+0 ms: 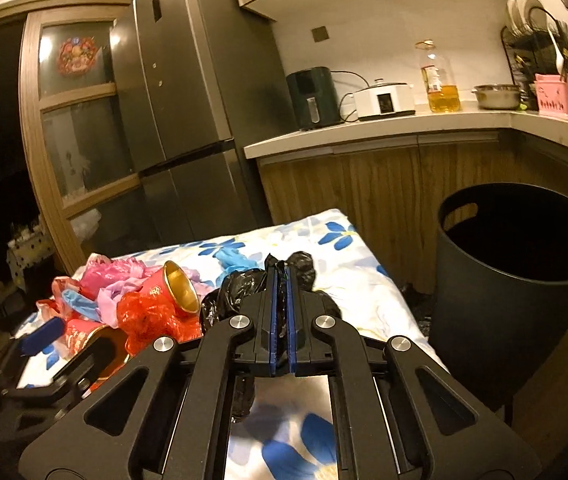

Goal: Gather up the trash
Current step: 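Grasp the orange plastic bag with the left gripper while the right gripper grasps the black bags, then carry both bags over the black bin and open both grippers to drop them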

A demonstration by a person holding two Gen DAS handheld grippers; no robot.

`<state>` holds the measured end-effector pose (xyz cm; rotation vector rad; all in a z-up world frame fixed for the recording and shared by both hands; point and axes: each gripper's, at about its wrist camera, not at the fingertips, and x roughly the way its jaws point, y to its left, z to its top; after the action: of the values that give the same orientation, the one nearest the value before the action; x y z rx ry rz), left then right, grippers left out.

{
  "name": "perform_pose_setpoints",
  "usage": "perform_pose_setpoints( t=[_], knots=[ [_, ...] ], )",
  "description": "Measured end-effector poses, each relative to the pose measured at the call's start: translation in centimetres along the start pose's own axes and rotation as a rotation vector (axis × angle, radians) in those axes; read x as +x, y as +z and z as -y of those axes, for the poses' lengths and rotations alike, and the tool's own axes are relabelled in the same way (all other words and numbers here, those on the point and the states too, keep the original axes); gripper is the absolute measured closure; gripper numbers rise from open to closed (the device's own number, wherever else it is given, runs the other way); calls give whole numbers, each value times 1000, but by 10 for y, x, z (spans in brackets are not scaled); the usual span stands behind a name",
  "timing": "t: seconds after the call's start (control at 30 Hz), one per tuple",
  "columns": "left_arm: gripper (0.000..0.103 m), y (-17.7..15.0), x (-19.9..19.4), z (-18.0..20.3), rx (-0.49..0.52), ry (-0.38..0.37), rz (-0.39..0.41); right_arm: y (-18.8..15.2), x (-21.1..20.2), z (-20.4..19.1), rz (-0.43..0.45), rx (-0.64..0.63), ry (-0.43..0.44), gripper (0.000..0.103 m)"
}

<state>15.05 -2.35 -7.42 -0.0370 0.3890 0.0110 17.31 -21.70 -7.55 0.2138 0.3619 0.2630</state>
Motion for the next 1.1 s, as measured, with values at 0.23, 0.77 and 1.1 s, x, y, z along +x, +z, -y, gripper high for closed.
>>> perform_pose_setpoints(
  t=[0.23, 0.77, 1.1],
  knots=[
    [6, 11, 22, 16, 18, 26, 5, -5, -23, 19, 1, 35, -17, 99],
    [85, 4, 43, 22, 2, 4, -88, -4, -34, 25, -2, 36, -32, 99],
    [90, 31, -13, 16, -47, -63, 28, 4, -60, 19, 49, 21, -33, 99]
  ],
)
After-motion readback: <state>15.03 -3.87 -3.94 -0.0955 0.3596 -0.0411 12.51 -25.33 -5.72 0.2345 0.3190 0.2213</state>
